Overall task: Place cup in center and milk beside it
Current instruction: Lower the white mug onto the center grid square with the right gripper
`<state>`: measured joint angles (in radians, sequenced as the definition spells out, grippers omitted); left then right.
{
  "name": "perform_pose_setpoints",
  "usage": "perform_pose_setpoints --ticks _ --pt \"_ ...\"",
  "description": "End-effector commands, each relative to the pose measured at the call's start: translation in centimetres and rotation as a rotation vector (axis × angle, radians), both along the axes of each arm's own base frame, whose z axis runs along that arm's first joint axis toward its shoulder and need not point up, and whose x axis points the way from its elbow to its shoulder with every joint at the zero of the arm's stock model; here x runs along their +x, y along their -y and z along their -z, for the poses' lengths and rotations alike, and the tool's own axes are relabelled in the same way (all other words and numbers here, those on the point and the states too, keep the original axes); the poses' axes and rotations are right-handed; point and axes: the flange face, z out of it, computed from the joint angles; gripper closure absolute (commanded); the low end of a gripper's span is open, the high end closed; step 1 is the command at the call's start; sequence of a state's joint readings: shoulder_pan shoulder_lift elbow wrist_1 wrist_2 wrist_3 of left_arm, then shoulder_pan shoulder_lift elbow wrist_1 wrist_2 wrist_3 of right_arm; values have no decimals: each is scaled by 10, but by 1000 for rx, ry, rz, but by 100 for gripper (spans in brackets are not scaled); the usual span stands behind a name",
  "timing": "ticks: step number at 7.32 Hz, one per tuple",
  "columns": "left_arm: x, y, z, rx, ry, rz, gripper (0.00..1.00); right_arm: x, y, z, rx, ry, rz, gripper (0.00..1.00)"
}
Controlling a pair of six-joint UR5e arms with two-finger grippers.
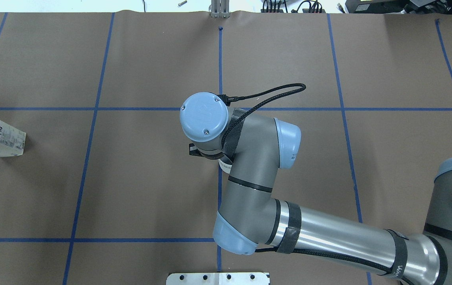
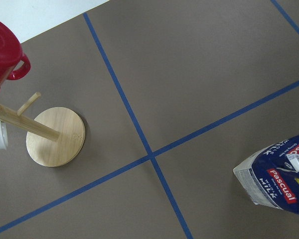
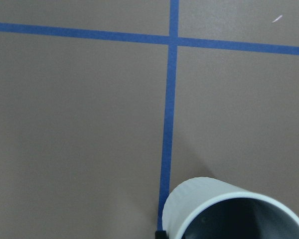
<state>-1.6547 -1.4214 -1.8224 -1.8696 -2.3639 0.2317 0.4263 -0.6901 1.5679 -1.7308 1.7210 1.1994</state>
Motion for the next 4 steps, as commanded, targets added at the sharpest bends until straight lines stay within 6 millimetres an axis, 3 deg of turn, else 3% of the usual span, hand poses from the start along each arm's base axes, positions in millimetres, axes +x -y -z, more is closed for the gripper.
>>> perform_pose_setpoints --ticks 1,4 --pt "0 0 0 -1 1 1 1 -3 0 -2 7 -1 -3 100" --pt "0 0 -3 -4 0 -1 1 -7 -5 3 19 23 3 100"
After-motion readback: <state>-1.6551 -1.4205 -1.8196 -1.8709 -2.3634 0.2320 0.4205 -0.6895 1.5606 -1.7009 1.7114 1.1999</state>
